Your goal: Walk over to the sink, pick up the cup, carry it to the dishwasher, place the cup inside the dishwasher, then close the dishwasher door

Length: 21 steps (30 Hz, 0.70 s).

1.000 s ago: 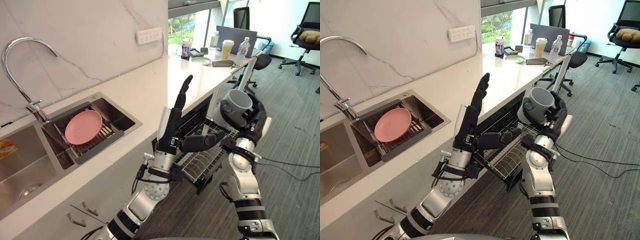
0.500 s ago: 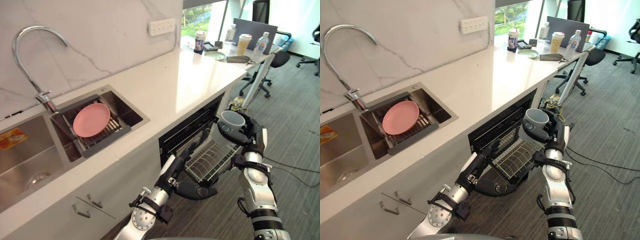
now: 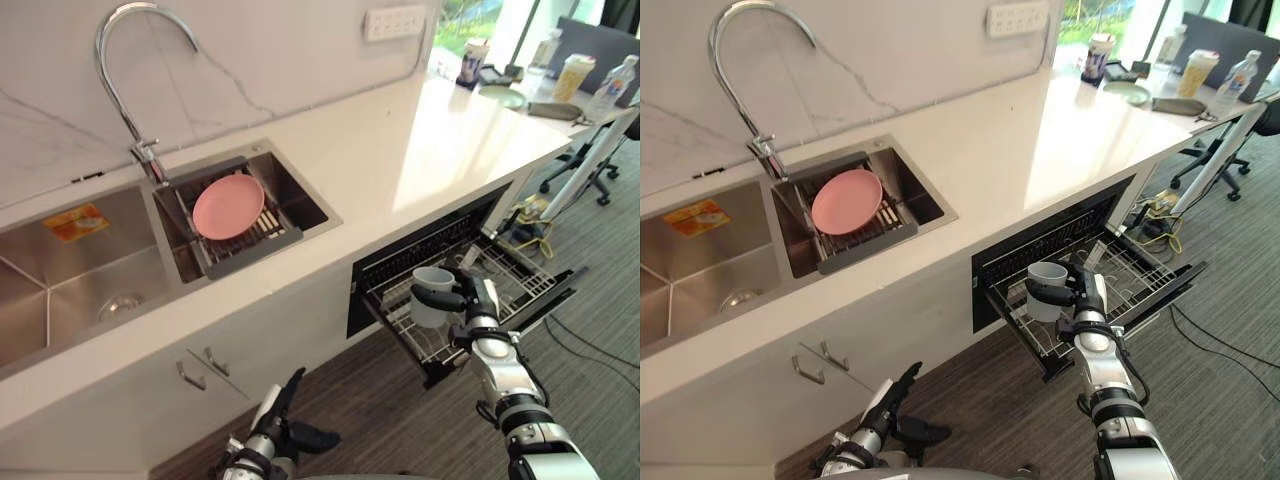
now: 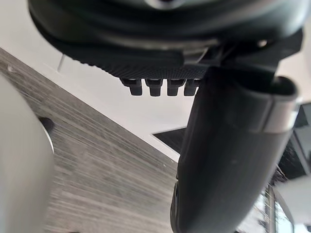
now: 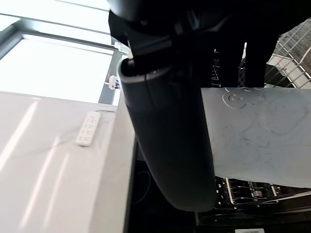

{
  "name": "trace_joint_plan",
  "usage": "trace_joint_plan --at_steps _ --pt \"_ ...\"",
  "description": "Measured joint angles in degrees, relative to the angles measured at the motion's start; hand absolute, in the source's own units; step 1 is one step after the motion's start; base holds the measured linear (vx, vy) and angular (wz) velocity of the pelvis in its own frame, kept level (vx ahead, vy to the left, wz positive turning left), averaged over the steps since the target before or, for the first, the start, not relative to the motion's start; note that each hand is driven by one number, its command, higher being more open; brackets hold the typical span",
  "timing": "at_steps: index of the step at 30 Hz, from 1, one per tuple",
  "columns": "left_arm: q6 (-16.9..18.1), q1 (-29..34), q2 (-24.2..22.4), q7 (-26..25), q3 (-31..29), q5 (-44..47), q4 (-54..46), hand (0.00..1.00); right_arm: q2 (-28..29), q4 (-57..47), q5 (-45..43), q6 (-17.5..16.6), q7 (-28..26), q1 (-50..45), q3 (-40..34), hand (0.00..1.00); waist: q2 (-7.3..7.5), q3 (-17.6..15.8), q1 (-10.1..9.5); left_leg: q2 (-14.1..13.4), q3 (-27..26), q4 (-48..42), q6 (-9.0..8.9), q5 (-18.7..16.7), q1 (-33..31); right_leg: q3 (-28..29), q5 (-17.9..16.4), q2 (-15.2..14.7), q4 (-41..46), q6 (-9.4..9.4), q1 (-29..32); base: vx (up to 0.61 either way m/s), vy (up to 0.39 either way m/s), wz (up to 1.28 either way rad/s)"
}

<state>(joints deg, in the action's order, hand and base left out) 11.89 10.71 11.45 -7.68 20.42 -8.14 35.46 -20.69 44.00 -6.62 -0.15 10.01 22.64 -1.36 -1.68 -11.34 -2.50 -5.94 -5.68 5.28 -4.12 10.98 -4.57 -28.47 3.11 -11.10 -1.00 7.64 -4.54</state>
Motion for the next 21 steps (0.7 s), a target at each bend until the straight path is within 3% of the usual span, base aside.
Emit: trace_joint_plan --at_steps 4,7,9,16,21 --pt "0.6 -7.7 2.1 -3.9 -2.7 -2.1 5.2 1.00 -8.3 6.5 1.8 -0.3 0.5 12.7 2.0 0.00 -0.31 -8.4 -1.36 -0.8 0.2 -0.1 0.38 2.6 -5.4 -0.2 0.6 0.0 2.5 -0.75 6.0 -0.08 0.005 0.07" --pt "-0.7 -8.5 4.0 -5.7 -3.0 -2.1 6.1 1.00 -11.7 7.0 3.0 -1.2 0.7 16.1 3.7 0.00 -0.40 -11.1 -1.52 -0.3 0.4 -0.3 0.81 3.2 -6.8 -0.2 0.6 -0.3 3.2 -0.73 7.5 0.01 -0.004 0.05" --pt "-2.0 -8.5 4.2 -6.3 -3.2 -1.8 7.7 1.00 -13.5 7.6 4.1 -1.4 1.0 18.1 5.4 0.00 -0.85 -12.1 -1.57 0.2 0.7 -0.3 0.95 3.3 -7.7 -0.3 0.5 -0.8 3.7 -0.58 8.5 0.02 0.008 0.11" --pt "-1.6 -9.6 2.9 -7.5 -3.1 -0.7 7.2 1.00 -16.7 11.6 4.1 -1.4 1.6 25.2 9.3 0.00 -3.30 -13.9 -3.46 1.0 1.7 -0.1 1.30 3.5 -11.3 -0.4 -0.8 -2.3 7.2 -0.24 12.8 -0.04 0.013 0.08" --pt "-1.5 -10.8 2.3 -7.3 -3.0 0.2 7.4 1.00 -17.5 14.6 3.9 -0.3 -2.6 26.4 11.0 0.00 -4.32 -14.5 -4.47 1.9 2.8 -0.1 1.67 4.0 -13.1 -0.6 -2.6 -3.9 11.1 -0.01 15.8 -0.02 -0.014 0.09"
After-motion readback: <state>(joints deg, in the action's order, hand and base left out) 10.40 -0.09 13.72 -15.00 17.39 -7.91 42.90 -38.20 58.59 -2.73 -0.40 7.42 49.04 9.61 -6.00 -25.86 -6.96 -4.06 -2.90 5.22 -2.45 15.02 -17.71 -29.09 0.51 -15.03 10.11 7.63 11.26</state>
